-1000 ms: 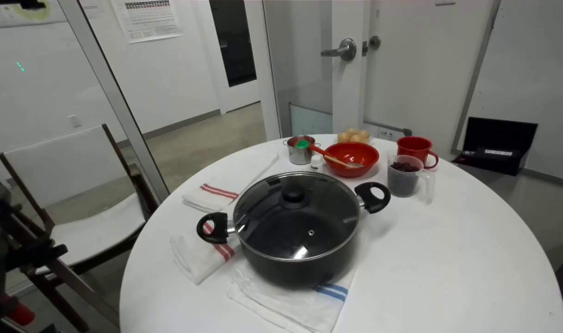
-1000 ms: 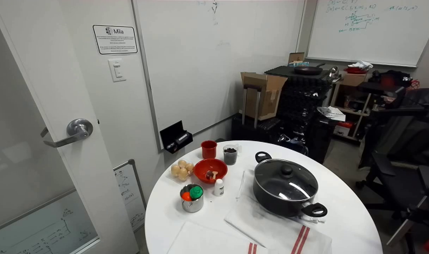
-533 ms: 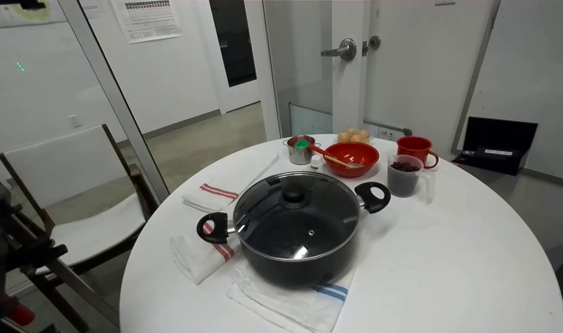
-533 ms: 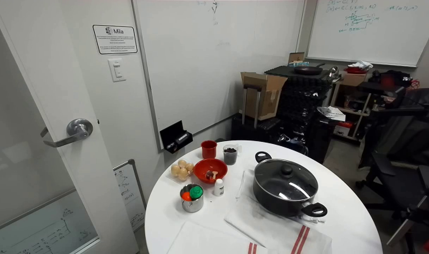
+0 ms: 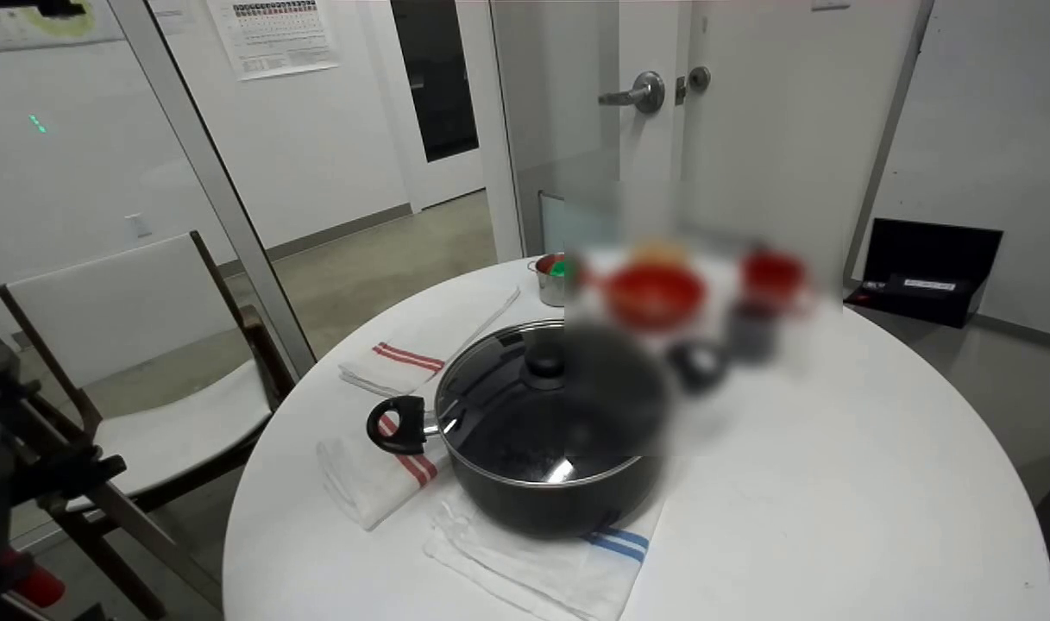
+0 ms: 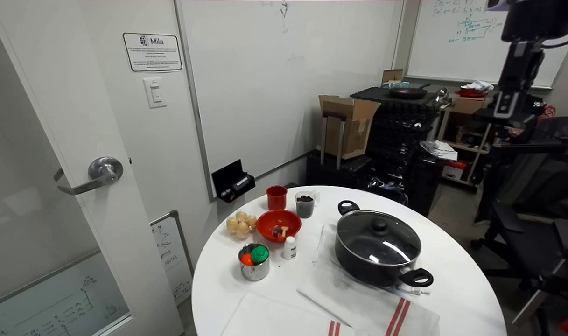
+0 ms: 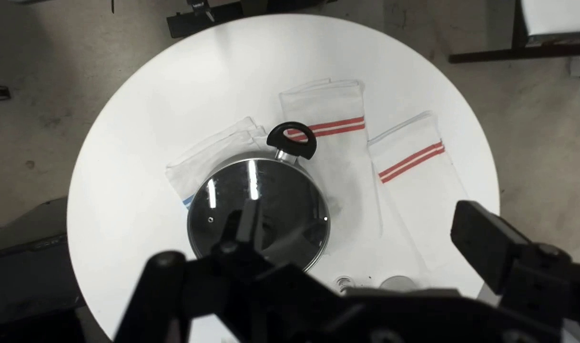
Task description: Pick up the lid from the pot and put it on the table
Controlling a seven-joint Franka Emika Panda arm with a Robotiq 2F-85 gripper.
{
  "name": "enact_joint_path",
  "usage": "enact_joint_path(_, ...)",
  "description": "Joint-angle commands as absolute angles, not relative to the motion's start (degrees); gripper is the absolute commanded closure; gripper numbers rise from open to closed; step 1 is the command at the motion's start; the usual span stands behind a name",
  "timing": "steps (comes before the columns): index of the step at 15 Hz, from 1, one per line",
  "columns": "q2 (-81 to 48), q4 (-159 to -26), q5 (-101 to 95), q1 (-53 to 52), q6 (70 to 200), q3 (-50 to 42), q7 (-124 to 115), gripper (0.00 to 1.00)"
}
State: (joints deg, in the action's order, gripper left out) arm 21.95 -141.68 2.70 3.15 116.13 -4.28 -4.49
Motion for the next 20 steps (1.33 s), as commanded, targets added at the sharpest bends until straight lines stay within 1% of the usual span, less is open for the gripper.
enact_joint_path(1, 10.53, -137.79, 0.71, 4.48, 124.94, -1.86, -11.89, 0.0)
enact_joint_path(4, 2.87, -135.61, -1.43, 4.6, 130.57, -1.29, -18.05, 0.0)
enact_joint_path(10, -9.86, -130.72, -3.61, 3.28, 137.24, -3.12, -25.76, 0.0)
enact_joint_path(20, -29.19, -121.04, 1.31, 1.56, 143.28, -4.62, -24.19, 0.0)
